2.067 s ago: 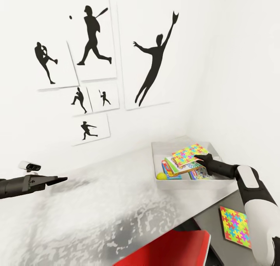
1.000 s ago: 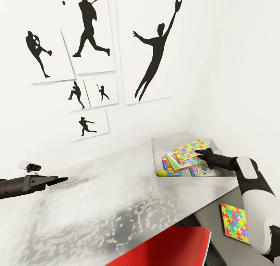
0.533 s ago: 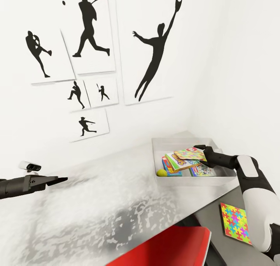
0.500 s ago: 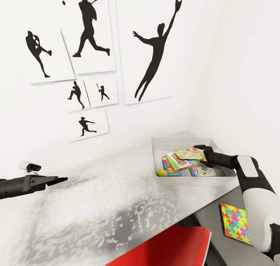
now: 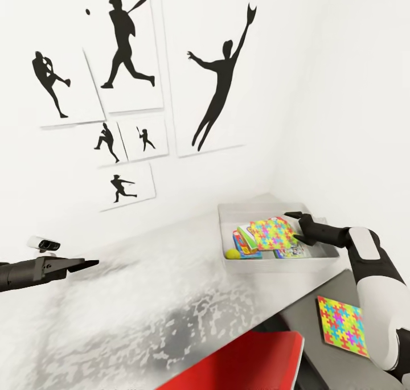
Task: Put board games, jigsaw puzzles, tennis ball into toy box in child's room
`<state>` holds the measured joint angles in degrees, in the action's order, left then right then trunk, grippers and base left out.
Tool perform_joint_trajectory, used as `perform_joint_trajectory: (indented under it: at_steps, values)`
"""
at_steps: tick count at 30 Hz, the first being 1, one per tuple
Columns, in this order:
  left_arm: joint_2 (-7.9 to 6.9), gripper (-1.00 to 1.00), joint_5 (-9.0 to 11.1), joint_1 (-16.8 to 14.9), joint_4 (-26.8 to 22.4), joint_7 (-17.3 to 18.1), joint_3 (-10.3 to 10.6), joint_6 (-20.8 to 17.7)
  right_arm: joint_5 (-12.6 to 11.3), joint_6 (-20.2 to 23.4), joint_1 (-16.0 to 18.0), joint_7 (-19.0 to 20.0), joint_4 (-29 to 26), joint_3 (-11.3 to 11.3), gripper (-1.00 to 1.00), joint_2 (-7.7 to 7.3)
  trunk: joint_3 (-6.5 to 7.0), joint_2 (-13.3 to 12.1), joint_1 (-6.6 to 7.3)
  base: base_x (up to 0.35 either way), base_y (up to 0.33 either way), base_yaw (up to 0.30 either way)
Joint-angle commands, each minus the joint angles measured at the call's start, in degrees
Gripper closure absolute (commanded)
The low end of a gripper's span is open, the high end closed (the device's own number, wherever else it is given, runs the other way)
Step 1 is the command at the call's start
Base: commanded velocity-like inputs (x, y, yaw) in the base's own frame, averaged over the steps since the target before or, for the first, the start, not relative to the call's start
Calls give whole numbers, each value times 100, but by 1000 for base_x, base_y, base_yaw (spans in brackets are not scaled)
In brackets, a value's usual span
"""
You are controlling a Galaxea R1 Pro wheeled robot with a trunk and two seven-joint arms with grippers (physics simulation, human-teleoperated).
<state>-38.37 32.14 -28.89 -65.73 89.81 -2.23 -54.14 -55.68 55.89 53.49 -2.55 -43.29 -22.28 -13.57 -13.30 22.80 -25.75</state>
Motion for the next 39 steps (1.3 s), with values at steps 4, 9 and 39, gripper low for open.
perform_joint_trajectory:
  at_steps: [4,9,39]
  values:
    - [-3,-100,3,-3,-2,19,3,-61,-29,27,7,-27,-1,-14,-100,3,24,12,-3,-147,30,-107]
    - [-3,-100,3,-3,-2,19,3,-61,-36,79,0,-6,-1,-15,-100,4,68,12,-3,-274,6,-102]
    - [-9,-100,0,-3,-2,19,3,-20,-88,411,-3825,5416,-4627,70,-100,127,280,12,-3,-26,0,-165]
